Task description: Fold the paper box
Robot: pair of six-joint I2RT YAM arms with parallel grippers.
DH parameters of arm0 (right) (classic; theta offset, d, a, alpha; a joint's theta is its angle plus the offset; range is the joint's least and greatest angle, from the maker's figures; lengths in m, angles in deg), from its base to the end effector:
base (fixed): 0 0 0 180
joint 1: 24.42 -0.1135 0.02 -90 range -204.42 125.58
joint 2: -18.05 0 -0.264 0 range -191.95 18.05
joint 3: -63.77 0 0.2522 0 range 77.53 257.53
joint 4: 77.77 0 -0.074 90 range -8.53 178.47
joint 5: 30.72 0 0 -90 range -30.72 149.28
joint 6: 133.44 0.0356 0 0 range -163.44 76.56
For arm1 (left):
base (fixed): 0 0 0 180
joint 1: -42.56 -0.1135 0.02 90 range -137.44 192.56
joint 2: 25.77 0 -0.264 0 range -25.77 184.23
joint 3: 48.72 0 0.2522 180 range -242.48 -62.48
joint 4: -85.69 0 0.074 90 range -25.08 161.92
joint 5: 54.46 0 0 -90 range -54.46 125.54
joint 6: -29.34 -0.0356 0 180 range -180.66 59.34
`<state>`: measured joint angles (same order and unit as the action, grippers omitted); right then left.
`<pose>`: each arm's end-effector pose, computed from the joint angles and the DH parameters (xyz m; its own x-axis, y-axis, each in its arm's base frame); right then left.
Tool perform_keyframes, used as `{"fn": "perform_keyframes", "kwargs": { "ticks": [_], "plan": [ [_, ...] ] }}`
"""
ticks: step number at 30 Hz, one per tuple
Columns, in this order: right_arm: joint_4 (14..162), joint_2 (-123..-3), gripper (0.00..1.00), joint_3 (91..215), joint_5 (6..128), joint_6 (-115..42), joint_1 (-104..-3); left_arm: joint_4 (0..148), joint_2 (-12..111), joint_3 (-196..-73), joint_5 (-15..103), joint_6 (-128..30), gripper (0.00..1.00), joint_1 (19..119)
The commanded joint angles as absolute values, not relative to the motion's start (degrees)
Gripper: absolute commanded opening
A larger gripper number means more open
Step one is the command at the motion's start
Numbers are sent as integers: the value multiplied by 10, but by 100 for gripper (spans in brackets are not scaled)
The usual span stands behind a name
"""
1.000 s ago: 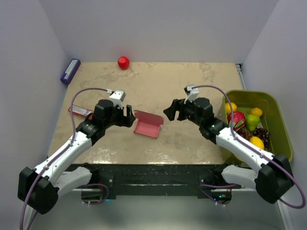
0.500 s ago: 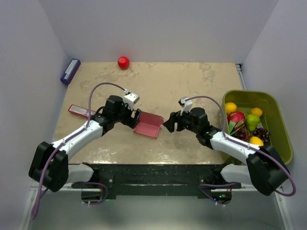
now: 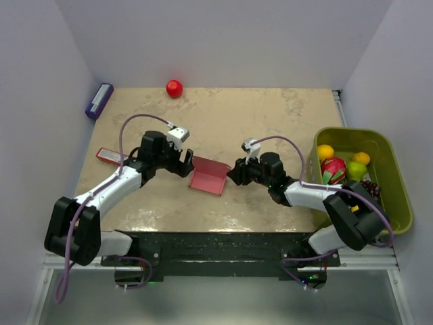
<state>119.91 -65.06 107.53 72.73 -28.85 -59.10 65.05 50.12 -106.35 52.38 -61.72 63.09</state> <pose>0.2291 0.1686 0.1756 -0.4780 -0.0328 -0.8777 -0.6311 0.7079 0.3172 0.2579 -0.1076 0.2226 -0.5779 0.2353 -0.7815 0.5576 0.8130 -0.1675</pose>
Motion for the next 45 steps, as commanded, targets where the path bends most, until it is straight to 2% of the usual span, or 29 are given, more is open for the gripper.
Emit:
{"fn": "perform_keyframes", "kwargs": {
  "ticks": [1, 5, 8, 9, 11, 13, 17, 20, 28, 33, 45],
  "plan": [
    [1291, -666, 39, 1091, 771, -308, -595, 696, 439, -1057, 552, -560, 90, 626],
    [1311, -684, 24, 1097, 790, -312, -595, 710, 391, -1032, 522, -466, 89, 626],
    [1314, -691, 12, 1103, 818, -315, -594, 792, 337, -970, 526, -397, 89, 627],
    [1305, -687, 5, 1107, 826, -317, -594, 815, 308, -933, 528, -374, 89, 627],
    [1253, -673, 0, 1121, 849, -335, -593, 867, 279, -900, 524, -360, 89, 627],
    [1218, -643, 0, 1127, 859, -347, -593, 896, 242, -864, 516, -353, 90, 626],
    [1050, -604, 0, 1171, 896, -417, -590, 892, 194, -837, 513, -367, 92, 625],
    [1004, -578, 0, 1173, 914, -428, -587, 873, 158, -822, 497, -369, 92, 625],
    [953, -565, 0, 1200, 1010, -432, -584, 827, 117, -816, 457, -361, 91, 624],
    [952, -557, 0, 1202, 1030, -432, -583, 839, 104, -804, 499, -353, 87, 623],
    [957, -551, 0, 1207, 1093, -424, -571, 863, 52, -738, 580, -306, 94, 624]
  ]
}}
